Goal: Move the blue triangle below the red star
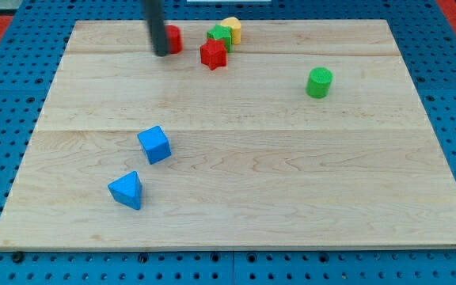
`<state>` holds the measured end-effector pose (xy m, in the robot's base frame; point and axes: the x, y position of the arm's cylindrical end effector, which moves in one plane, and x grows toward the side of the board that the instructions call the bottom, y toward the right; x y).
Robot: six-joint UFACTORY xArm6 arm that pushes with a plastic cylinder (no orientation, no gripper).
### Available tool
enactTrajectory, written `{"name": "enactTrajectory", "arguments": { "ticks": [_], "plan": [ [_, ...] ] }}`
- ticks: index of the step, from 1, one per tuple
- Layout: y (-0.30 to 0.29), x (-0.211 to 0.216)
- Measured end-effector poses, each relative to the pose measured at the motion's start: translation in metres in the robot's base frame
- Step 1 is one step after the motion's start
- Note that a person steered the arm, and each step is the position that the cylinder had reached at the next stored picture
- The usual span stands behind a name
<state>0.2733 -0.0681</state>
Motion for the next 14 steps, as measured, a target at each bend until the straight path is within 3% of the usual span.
{"name": "enactTrajectory", "arguments": {
  "ticks": [1, 2, 3, 4, 5, 6, 9, 12, 14],
  "plan": [
    [-0.003, 0.065],
    [0.012, 0.167],
    [0.064, 0.244],
    [-0.009, 0.324],
    [-0.087, 0.327],
    [-0.058, 0.292],
    [-0.037, 0.121],
    [0.010, 0.192],
    [0.029, 0.073]
  ]
}}
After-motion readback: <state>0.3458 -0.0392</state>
